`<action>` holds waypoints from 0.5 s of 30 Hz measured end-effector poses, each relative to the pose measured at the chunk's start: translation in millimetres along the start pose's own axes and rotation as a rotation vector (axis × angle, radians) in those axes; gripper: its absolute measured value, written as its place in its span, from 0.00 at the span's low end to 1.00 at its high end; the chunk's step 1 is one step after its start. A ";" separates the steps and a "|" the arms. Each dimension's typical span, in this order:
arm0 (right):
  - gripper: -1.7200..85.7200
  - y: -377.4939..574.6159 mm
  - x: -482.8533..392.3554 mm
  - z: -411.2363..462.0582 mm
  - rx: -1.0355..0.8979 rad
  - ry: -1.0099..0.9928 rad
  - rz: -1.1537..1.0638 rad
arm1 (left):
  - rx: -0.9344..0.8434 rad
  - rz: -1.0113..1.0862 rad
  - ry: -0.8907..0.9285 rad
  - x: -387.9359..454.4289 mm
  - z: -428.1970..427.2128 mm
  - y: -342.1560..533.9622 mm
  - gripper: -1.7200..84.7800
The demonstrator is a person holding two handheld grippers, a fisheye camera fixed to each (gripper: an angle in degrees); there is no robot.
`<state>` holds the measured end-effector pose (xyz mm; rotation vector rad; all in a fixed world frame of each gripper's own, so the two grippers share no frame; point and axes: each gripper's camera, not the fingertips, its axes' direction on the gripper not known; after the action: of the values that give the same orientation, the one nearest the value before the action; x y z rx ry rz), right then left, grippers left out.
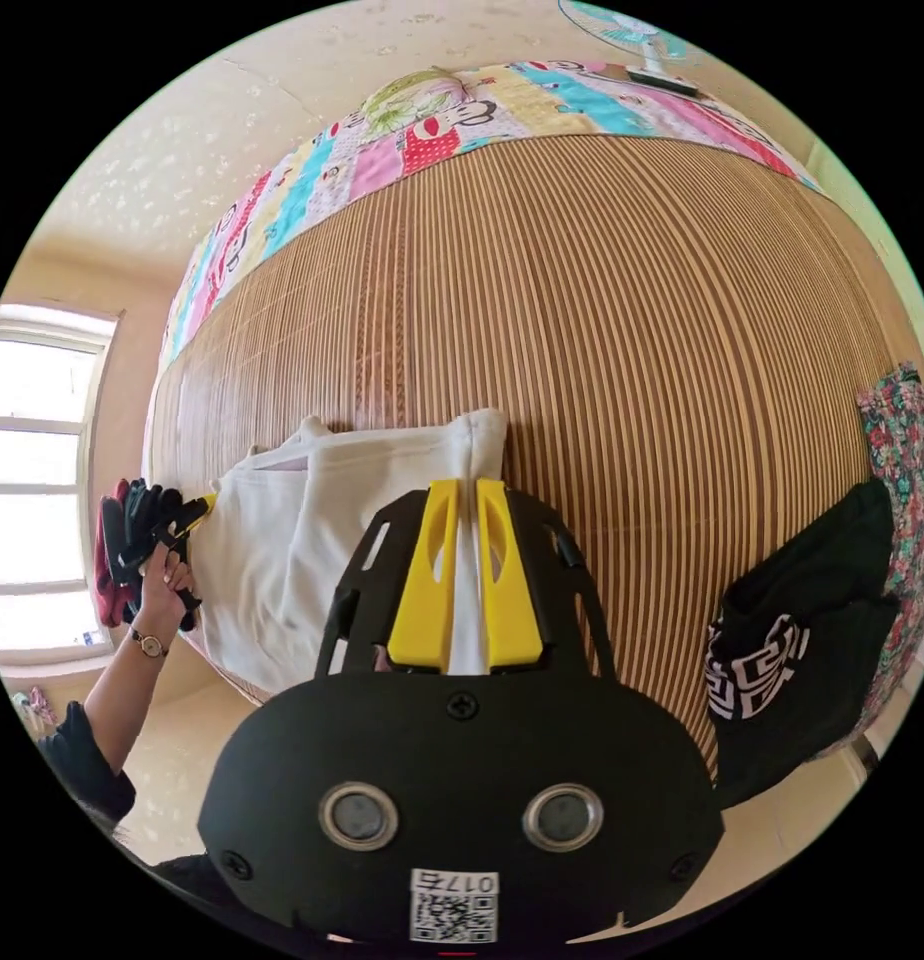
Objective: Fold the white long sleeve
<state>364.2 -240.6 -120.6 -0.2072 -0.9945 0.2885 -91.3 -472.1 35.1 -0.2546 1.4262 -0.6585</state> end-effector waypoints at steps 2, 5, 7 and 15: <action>0.06 23.2 -10.1 -28.6 0.133 -0.005 -0.003 | 0.120 -0.023 0.106 -9.5 -28.0 10.7 0.02; 0.05 32.6 -20.2 -44.4 0.232 -0.014 -0.005 | 0.277 -0.047 0.185 -23.6 -65.3 20.5 0.02; 0.05 21.1 -18.8 -26.8 0.184 0.017 0.016 | 0.268 -0.080 0.162 -39.5 -58.8 15.5 0.02; 0.04 52.8 -90.1 -38.5 0.316 0.109 -0.139 | 0.268 -0.200 0.261 -104.8 -65.9 82.5 0.17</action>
<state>343.1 -222.2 -228.3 0.1315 -0.8378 0.2998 -133.3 -333.1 67.3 -0.1026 1.5524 -1.0682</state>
